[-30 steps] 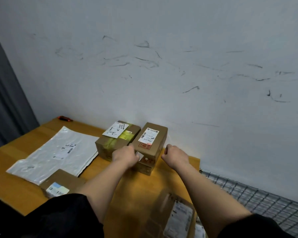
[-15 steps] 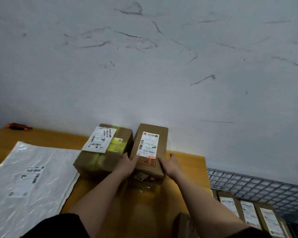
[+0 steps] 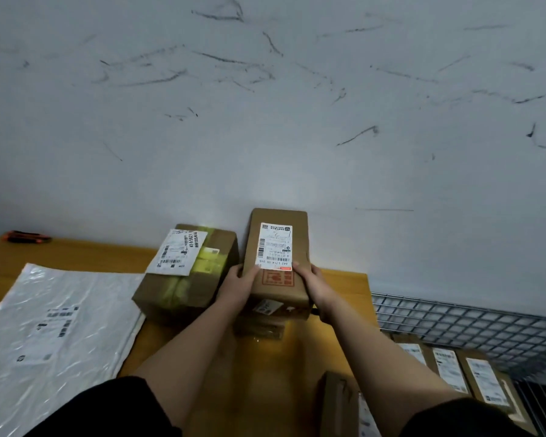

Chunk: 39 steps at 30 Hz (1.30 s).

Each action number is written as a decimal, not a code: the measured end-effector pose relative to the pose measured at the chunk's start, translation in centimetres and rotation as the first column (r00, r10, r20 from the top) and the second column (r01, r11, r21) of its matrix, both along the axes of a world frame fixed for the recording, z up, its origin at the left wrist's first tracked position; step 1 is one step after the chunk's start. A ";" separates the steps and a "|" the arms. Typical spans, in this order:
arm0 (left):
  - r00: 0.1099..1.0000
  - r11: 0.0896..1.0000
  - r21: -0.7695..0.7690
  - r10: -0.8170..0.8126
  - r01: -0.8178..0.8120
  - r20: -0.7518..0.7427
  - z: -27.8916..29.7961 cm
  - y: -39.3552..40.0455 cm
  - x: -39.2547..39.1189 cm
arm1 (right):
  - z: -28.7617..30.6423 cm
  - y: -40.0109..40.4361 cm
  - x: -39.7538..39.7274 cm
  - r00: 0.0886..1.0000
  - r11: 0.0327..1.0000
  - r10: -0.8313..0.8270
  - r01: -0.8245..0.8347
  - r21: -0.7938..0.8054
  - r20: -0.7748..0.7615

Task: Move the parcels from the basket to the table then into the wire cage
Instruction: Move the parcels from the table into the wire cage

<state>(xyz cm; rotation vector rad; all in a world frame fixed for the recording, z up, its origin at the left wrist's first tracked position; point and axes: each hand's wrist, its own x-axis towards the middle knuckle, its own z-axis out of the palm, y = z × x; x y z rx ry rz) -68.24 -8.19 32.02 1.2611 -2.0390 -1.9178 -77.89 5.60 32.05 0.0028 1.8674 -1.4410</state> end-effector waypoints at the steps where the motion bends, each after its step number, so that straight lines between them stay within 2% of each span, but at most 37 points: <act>1: 1.000 1.000 0.022 0.006 -0.005 -0.019 0.9 0.5 0.0 | 0.8 0.5 -0.1 1.000 1.000 0.009 -0.009 0.003 -0.011; 4: 0.995 0.998 0.062 -0.007 0.013 -0.095 3.9 2.7 0.2 | 3.8 2.8 0.2 0.999 1.000 0.016 -0.017 -0.013 -0.051; 7: 0.989 0.997 0.015 -0.068 0.071 -0.134 6.7 6.2 0.8 | 6.3 6.4 0.3 0.994 0.999 0.020 -0.025 -0.039 -0.105; 10: 0.979 0.995 0.001 -0.100 0.101 -0.179 8.8 12.1 2.1 | 8.4 11.9 0.9 0.987 0.997 0.009 -0.021 -0.072 -0.163; 13: 0.979 0.997 -0.044 -0.071 0.064 -0.190 9.4 18.8 3.3 | 8.9 17.7 1.2 0.983 0.997 0.023 -0.034 -0.062 -0.182; 18: 0.976 0.997 -0.025 -0.076 0.073 -0.204 9.0 28.2 4.5 | 9.0 27.6 2.4 0.982 0.998 0.010 -0.022 -0.060 -0.187; 23: 0.976 0.993 0.000 -0.119 0.121 -0.182 8.9 34.3 4.8 | 8.7 34.3 3.2 0.985 0.997 -0.048 0.036 -0.073 -0.168; 39: 0.928 0.926 0.133 -0.329 0.353 -0.174 4.8 43.7 0.4 | 5.4 46.8 3.7 0.956 0.967 -0.255 0.251 -0.047 -0.144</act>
